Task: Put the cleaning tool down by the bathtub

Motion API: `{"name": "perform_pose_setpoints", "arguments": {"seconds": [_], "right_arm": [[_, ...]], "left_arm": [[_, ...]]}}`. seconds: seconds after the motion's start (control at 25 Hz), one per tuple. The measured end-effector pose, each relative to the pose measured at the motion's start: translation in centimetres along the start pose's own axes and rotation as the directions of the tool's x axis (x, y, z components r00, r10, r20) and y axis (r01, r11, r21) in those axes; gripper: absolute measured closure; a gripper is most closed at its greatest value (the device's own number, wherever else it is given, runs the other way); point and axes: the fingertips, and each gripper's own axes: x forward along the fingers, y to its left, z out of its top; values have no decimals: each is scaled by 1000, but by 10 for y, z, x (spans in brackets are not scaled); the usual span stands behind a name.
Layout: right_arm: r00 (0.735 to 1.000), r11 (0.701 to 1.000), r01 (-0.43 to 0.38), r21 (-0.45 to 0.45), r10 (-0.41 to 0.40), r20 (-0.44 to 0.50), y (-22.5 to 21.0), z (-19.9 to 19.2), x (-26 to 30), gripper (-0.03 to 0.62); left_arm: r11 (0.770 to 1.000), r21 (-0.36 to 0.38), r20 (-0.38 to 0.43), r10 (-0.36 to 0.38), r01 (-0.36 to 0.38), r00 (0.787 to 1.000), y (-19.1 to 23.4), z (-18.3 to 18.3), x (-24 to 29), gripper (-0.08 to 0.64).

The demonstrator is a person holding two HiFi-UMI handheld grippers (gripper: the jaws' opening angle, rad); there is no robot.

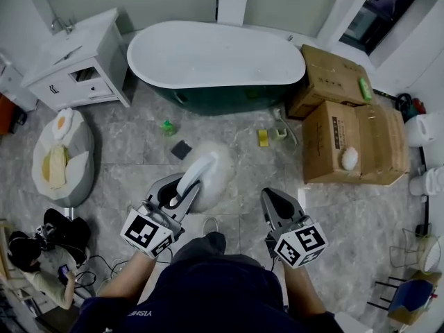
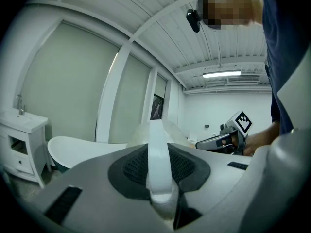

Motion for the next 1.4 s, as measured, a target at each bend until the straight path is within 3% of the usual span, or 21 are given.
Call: {"name": "perform_pose_setpoints", "arguments": {"seconds": [0.32,0.84,1.4], "right_arm": [[1000,1000,23,-2,-23,-13,-5,14,42,591],[999,999,33,-1,-33,-4,-23,28,74,591],[1000,1000,17,13,-17,4,-86,49,107,591]], "left_arm": [[1000,-12,5,-14,14,1000,45,4,14,453],[1000,-11,9,-12,12,1000,76,10,35,453],[1000,-5,-3,18,-18,1000,97,18,95,453]]}}
